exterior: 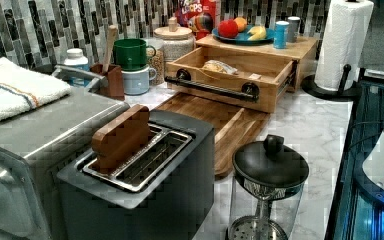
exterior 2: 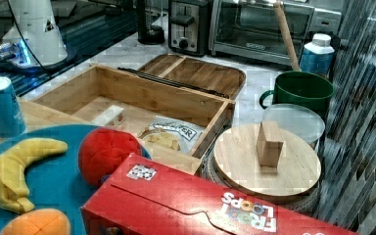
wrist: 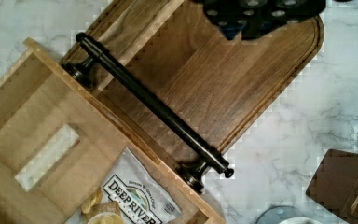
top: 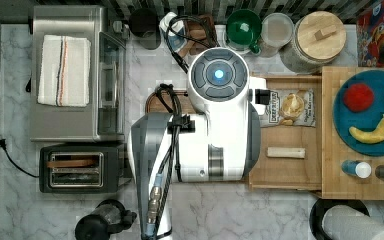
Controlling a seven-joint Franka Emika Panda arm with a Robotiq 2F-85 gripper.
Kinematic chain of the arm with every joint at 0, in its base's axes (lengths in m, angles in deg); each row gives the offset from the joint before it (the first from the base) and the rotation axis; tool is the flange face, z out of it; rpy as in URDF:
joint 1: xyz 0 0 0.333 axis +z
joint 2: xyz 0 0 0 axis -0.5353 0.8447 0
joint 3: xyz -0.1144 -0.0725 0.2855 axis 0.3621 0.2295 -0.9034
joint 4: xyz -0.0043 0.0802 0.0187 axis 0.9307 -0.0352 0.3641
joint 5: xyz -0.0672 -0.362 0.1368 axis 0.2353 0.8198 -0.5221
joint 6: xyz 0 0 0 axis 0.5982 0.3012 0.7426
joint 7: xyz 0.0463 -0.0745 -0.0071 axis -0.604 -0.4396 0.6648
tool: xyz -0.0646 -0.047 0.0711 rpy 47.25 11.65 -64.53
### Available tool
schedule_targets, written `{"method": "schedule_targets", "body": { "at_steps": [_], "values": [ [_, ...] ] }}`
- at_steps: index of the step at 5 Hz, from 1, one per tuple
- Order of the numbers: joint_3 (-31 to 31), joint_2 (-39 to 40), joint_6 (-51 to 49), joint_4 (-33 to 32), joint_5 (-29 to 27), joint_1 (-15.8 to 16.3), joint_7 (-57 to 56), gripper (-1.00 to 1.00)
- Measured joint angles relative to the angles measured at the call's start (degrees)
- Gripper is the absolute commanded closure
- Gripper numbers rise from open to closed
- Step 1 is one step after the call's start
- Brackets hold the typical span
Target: Pick up the butter.
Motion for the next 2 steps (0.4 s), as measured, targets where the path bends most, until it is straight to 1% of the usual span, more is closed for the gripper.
{"method": "schedule_targets", "body": {
  "at_steps": [2],
  "values": [
    [-0.1, 0.0, 0.3, -0.9, -0.1, 0.0, 0.1, 1.0]
  ]
}}
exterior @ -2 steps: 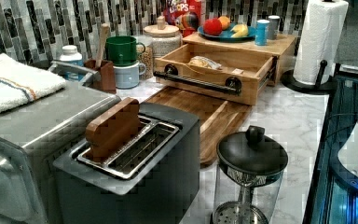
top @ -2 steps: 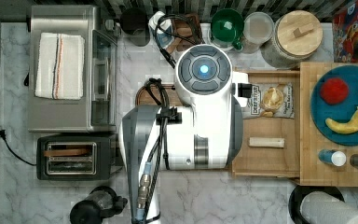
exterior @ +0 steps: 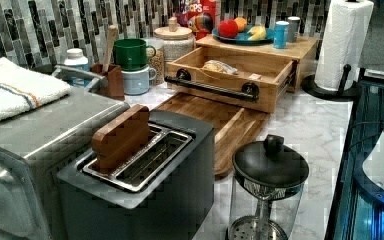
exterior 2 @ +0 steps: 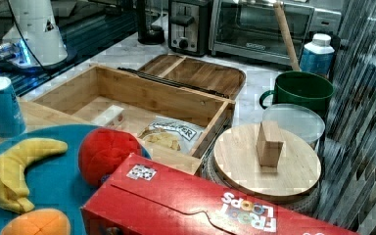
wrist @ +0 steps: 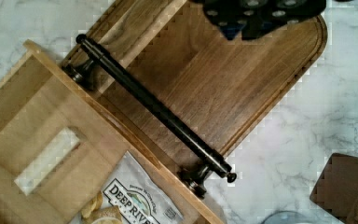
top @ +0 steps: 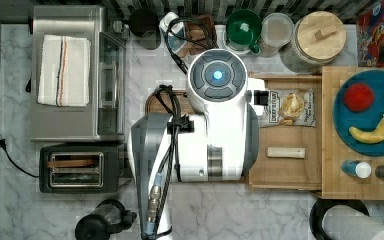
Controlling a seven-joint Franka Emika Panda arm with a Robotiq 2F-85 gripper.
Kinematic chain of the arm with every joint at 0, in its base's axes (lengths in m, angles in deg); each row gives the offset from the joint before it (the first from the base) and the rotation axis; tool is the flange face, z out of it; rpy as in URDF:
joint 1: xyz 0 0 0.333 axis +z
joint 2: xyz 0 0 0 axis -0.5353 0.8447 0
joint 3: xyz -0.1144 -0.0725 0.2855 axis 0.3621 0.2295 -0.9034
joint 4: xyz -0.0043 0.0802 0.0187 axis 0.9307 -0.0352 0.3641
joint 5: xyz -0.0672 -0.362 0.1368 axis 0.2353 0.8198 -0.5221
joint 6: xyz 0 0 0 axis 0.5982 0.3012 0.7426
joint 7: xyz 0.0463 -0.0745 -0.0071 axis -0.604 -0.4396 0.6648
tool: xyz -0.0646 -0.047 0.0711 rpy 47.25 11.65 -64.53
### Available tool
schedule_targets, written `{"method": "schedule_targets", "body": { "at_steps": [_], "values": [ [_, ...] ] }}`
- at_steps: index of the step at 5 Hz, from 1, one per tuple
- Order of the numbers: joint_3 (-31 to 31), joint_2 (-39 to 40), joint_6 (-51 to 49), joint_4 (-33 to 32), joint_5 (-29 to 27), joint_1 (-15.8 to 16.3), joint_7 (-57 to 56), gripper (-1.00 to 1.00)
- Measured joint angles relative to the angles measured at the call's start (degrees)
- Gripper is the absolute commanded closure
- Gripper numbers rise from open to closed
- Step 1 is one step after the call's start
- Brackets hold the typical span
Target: Pick up the butter.
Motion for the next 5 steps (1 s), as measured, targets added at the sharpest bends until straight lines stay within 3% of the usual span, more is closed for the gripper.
{"method": "schedule_targets", "body": {
  "at_steps": [2, 5],
  "values": [
    [0.6, 0.4, 0.1, -1.1, 0.0, 0.0, 0.0, 1.0],
    [4.9, -0.7, 7.3, -9.0, -2.7, -3.3, -5.5, 1.0]
  ]
}}
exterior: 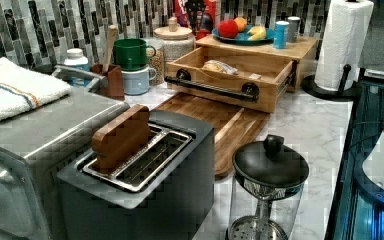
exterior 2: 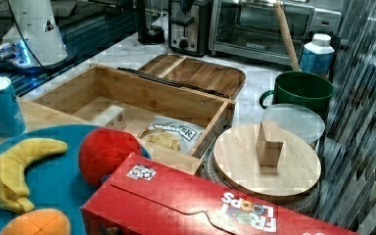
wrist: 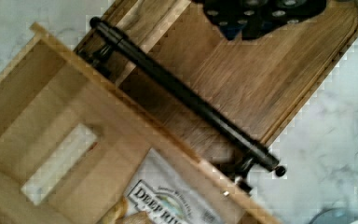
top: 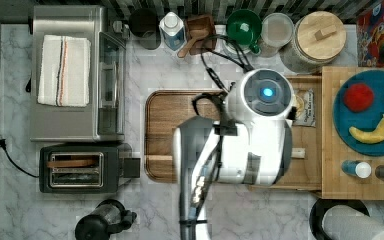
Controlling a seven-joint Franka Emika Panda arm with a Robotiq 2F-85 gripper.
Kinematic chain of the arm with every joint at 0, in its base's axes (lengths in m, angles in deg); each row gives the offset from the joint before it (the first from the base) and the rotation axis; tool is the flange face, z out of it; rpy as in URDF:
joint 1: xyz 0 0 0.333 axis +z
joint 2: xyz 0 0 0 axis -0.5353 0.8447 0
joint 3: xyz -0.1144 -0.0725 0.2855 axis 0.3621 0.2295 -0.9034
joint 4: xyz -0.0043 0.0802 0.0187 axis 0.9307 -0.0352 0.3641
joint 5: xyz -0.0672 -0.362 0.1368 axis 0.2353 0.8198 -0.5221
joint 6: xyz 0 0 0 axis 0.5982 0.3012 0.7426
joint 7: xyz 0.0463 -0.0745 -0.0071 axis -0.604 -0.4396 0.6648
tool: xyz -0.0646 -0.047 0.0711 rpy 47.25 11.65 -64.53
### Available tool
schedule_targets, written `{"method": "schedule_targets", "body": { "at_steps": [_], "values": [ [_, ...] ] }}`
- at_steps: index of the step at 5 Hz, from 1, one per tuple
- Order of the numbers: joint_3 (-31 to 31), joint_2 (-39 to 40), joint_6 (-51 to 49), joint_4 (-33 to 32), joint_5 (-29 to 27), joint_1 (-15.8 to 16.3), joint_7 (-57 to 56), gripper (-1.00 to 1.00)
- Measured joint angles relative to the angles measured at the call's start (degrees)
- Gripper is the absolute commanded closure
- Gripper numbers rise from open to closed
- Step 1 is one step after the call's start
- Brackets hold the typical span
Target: Pick up the butter.
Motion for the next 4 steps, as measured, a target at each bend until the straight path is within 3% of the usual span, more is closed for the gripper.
{"method": "schedule_targets", "body": {
  "at_steps": [2, 3, 4],
  "values": [
    [3.0, -1.1, 10.9, -5.9, 1.4, -6.2, -0.1, 0.9],
    [4.3, -2.8, 11.5, -9.6, 2.8, -9.4, 0.3, -1.0],
    [5.7, -3.8, 11.6, -12.5, 3.3, -11.4, 1.6, -1.0]
  ]
}}
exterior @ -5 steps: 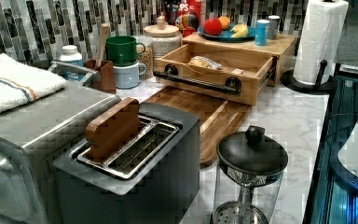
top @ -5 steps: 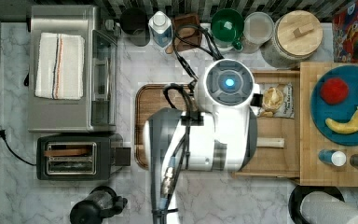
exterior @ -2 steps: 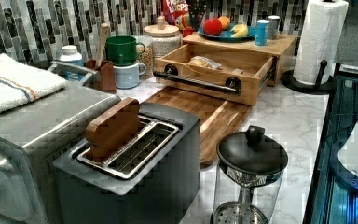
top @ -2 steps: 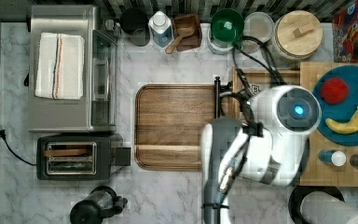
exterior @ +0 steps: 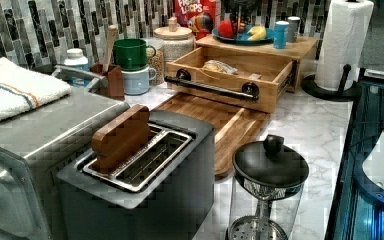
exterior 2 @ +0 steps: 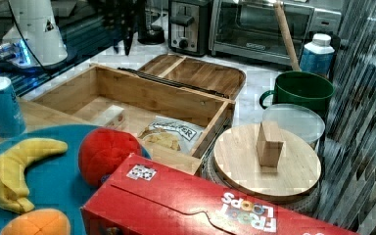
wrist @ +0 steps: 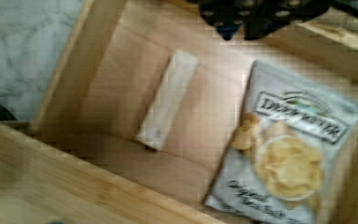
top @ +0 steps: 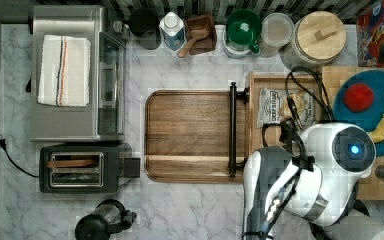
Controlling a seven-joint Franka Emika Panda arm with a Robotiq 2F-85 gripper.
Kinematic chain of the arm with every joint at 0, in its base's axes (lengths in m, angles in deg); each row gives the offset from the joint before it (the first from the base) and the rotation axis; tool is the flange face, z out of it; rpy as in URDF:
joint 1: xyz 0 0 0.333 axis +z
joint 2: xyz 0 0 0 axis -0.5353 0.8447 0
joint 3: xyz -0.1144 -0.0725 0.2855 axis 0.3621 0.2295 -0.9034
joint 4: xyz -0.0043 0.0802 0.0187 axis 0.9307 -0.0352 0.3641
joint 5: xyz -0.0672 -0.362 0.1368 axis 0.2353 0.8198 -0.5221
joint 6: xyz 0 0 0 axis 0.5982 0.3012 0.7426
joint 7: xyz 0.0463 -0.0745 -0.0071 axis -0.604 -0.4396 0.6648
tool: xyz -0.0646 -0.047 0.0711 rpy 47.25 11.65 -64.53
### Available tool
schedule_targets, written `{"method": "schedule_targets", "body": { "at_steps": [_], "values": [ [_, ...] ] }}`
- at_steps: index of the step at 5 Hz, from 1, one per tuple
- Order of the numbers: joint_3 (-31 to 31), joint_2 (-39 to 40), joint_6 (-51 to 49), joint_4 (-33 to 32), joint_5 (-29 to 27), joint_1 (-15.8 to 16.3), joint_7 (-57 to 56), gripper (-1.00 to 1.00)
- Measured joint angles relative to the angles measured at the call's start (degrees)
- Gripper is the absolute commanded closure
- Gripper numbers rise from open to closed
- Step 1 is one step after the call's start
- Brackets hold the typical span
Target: Pick up the butter.
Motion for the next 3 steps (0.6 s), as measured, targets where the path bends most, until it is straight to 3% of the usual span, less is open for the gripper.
{"method": "schedule_targets", "body": {
  "at_steps": [3],
  "values": [
    [0.5, 5.2, 7.0, -0.9, -1.4, -1.9, 11.4, -1.0]
  ]
}}
